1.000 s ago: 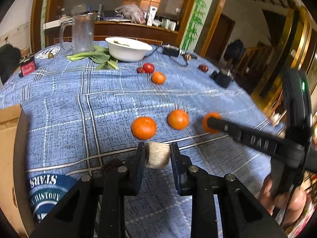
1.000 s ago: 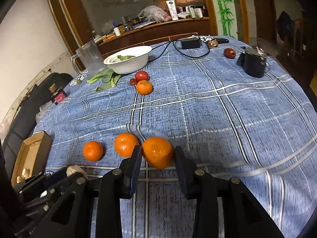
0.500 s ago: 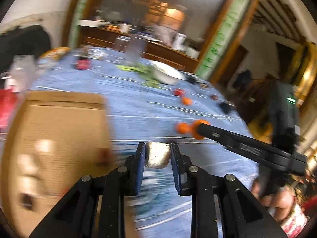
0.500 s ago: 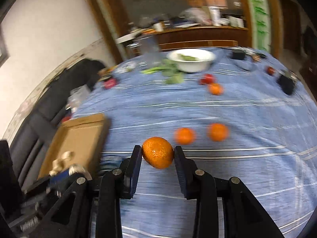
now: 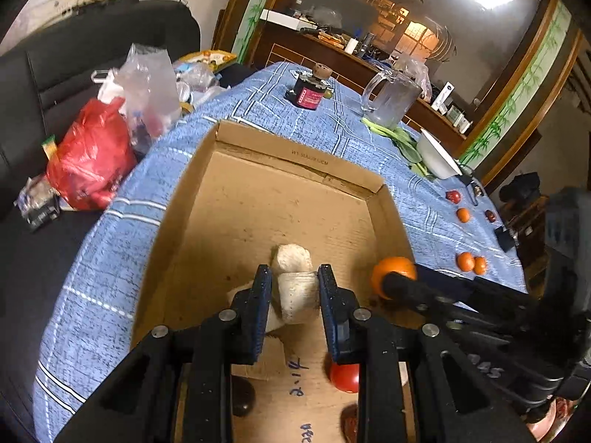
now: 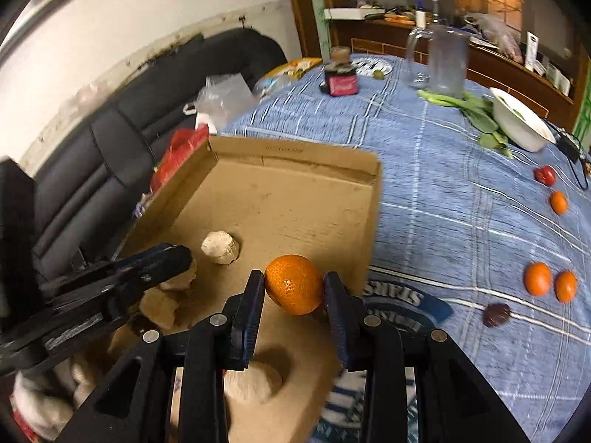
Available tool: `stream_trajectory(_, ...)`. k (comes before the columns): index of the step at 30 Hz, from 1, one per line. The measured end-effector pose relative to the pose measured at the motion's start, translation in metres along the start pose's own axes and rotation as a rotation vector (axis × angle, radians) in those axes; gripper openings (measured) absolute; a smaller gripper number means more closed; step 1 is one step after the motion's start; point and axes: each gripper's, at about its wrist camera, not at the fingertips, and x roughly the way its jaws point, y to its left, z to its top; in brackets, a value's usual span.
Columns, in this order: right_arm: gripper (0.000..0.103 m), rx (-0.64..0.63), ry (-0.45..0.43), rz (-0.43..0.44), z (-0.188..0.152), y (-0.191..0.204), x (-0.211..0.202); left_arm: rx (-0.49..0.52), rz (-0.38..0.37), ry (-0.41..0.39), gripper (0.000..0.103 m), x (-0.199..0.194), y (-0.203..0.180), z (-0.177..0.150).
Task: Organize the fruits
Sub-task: 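Carry ball and orange into the cardboard box and open both tools, then move both tools back from the box toward the remaining oranges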
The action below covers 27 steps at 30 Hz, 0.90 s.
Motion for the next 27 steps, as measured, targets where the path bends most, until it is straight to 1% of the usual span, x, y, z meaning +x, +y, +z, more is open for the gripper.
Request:
stream_trajectory(4,0.037,0.019,0.027,-0.001,0.002,-0.006,0.018,-0.007,-0.021,0.008,0.025,0.003,-0.001,0.000)
stream_trajectory(8,0.037,0.009,0.023,-0.008,0.005,-0.005,0.023,-0.023,-0.028,0.008,0.025,0.002,0.002,0.000)
stream_trajectory(10,0.037,-0.001,0.019,-0.015,0.004,-0.003,0.022,-0.026,-0.025,0.004,0.029,0.001,0.001,0.000)
stream_trajectory(12,0.037,-0.011,0.014,-0.021,0.003,-0.001,0.022,-0.040,-0.033,-0.005,0.041,-0.002,0.002,0.000)
stream_trajectory(13,0.037,-0.014,0.012,-0.022,0.002,-0.001,0.021,-0.047,-0.036,-0.010,0.043,-0.003,0.001,0.000)
stream_trajectory(16,0.038,-0.011,0.000,-0.013,0.001,-0.001,0.016,-0.063,-0.050,-0.031,0.045,-0.012,-0.001,0.001)
stream_trajectory(18,0.041,-0.010,-0.017,-0.008,0.001,-0.002,0.009,-0.070,-0.058,-0.055,0.054,-0.023,-0.004,0.001)
stream_trajectory(20,0.046,0.000,-0.041,0.005,0.000,-0.004,-0.003,-0.073,-0.061,-0.083,0.058,-0.035,-0.007,-0.001)
stream_trajectory(22,0.051,0.012,-0.064,0.014,-0.003,-0.006,-0.015,-0.074,-0.067,-0.101,0.061,-0.045,-0.009,-0.004)
stream_trajectory(24,0.060,0.036,-0.088,0.025,-0.008,-0.012,-0.029,-0.080,-0.078,-0.114,0.064,-0.055,-0.012,-0.010)
stream_trajectory(27,0.061,0.091,-0.122,0.055,-0.023,-0.024,-0.051,-0.079,-0.084,-0.122,0.066,-0.067,-0.019,-0.022)
